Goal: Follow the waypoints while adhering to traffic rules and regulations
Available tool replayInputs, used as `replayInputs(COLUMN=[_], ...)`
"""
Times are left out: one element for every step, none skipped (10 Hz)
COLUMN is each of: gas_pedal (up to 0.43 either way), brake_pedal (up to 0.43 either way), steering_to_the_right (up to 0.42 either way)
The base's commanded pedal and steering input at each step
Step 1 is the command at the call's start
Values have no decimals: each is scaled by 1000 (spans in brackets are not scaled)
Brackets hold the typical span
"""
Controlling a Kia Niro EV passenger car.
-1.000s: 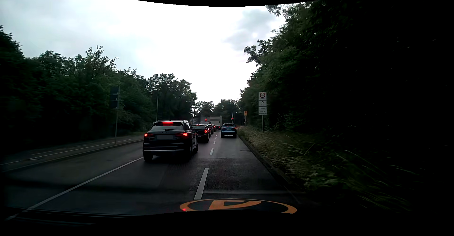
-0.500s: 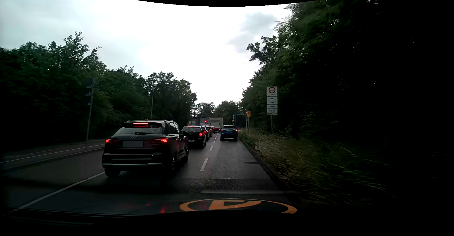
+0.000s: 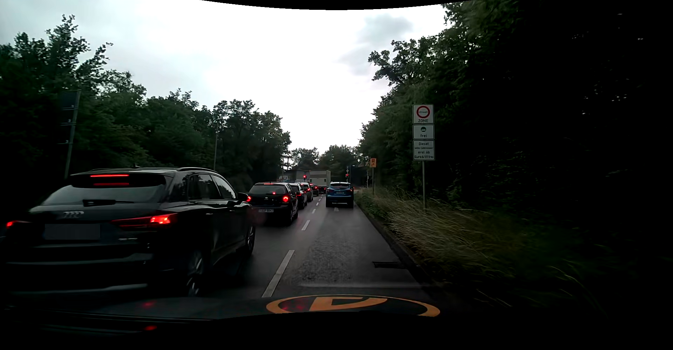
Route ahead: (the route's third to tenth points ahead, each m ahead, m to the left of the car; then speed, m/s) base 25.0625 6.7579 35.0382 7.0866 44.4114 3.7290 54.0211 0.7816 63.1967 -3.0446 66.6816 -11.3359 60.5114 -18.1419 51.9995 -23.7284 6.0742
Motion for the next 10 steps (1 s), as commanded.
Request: replayInputs(gas_pedal=[79,79,79,67,59,59,0,0,0,0], brake_pedal=[0,0,0,0,0,0,0,0,0,0], steering_to_the_right=[3,2,-2,-4,-7,-7,-7,-8,-11,-15])
